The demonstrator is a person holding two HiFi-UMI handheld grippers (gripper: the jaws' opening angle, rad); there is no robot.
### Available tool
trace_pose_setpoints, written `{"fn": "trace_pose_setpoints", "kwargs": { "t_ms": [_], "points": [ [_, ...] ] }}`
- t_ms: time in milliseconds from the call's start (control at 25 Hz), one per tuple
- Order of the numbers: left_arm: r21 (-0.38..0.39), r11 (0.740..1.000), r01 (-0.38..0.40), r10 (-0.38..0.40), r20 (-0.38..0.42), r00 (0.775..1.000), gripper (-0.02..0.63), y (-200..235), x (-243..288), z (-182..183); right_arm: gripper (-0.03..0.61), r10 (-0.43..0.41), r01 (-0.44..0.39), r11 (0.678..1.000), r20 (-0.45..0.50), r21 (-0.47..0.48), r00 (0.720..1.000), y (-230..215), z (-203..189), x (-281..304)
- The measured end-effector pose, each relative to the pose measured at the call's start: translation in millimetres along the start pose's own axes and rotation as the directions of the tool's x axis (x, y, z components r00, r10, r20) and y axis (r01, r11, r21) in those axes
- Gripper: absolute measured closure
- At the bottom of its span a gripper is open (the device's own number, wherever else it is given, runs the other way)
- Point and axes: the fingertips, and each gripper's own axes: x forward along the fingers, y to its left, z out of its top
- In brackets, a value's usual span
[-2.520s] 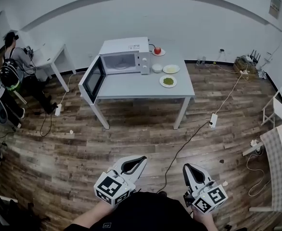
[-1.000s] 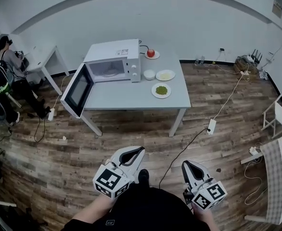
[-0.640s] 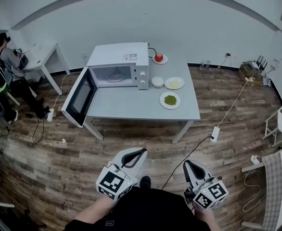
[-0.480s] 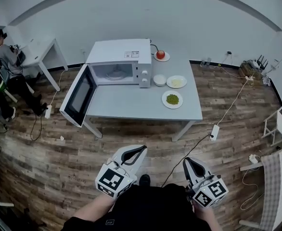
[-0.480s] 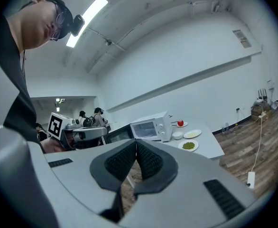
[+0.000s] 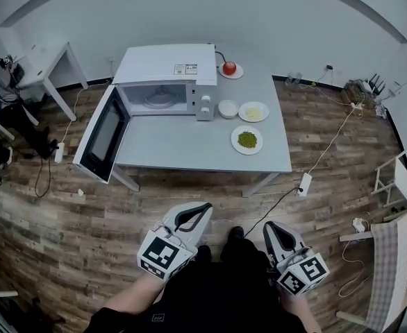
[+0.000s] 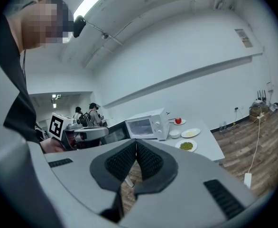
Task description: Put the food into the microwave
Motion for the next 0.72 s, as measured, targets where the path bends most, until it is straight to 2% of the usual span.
{"fn": "trace_pose_setpoints", "kwargs": {
  "t_ms": [200,360,560,720],
  "points": [
    [0.015,1.000,-0.023,0.023,-0.019,1.000,0.604,16.1,27.5,0.1,0.565,0.018,-0.018,1.000,-0.015,0.001,1.000,-24.5,4.3,20.3],
    [-0.021,1.000,-0.021,0.020,-0.024,1.000,0.604,22.3,54.0,7.5,0.565,0.037,-0.037,0.999,-0.015,0.007,0.999,-53.5,14.4,40.1],
    [0.061,0.997,-0.053,0.058,-0.068,0.996,0.604,37.0,91.1,12.9,0.565,0.065,-0.065,0.998,-0.019,0.014,0.998,-89.0,24.5,62.6],
    [0.040,0.997,-0.071,0.074,-0.078,0.994,0.604,43.5,121.8,20.0,0.565,0.094,-0.094,0.995,-0.019,0.033,0.995,-118.9,31.8,74.4]
  ]
}}
